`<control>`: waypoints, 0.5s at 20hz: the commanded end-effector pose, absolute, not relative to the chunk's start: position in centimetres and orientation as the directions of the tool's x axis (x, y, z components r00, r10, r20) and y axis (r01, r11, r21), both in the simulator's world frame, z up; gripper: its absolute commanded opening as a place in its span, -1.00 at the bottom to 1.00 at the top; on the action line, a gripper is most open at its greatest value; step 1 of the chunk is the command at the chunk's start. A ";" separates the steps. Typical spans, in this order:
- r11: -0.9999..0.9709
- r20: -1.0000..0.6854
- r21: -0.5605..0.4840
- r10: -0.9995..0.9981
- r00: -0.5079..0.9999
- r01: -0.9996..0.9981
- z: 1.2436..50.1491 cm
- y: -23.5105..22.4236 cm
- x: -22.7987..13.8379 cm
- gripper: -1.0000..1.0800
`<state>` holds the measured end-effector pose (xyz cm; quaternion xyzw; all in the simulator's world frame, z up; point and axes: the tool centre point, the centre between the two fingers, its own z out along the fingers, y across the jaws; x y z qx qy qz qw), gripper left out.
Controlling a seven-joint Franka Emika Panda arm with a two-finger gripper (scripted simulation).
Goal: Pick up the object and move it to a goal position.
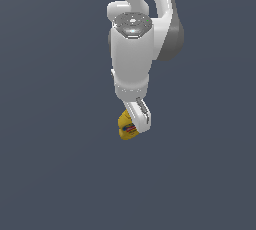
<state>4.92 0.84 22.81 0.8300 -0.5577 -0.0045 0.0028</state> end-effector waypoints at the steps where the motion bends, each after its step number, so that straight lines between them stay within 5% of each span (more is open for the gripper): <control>1: -0.377 -0.001 0.000 -0.926 0.377 -0.926 25.7 -0.6 4.8 -1.00; 10: -0.377 0.000 0.000 -0.926 0.377 -0.926 34.7 -5.9 3.8 -1.00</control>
